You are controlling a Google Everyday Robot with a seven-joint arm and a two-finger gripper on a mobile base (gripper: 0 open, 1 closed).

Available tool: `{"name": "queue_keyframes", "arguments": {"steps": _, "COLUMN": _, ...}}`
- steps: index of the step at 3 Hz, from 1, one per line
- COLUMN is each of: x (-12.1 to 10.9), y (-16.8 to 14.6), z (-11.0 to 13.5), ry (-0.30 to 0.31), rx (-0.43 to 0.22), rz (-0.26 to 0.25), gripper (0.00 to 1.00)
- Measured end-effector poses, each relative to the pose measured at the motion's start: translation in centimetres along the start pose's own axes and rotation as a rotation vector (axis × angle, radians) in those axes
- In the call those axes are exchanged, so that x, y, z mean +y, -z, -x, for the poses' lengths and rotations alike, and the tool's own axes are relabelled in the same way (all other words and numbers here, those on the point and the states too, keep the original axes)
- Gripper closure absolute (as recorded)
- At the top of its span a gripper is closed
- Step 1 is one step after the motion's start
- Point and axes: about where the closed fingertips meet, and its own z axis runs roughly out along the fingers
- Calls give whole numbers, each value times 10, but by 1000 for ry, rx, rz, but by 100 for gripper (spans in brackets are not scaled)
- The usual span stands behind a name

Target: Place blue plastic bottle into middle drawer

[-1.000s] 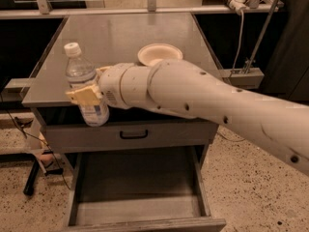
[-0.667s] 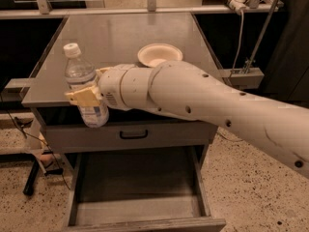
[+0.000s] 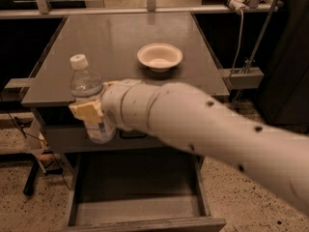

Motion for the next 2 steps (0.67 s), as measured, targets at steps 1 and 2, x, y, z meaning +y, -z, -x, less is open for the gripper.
{"name": "queue_keyframes", "arguments": {"steps": 1, "x": 18, "y": 24, "z": -42, "ry": -74, "rx": 49, "rz": -115, "gripper": 100}}
{"name": "queue_keyframes", "arguments": {"steps": 2, "x": 37, "y": 32, "z": -109, "ry": -157, "rx": 120, "rz": -175, "gripper": 100}}
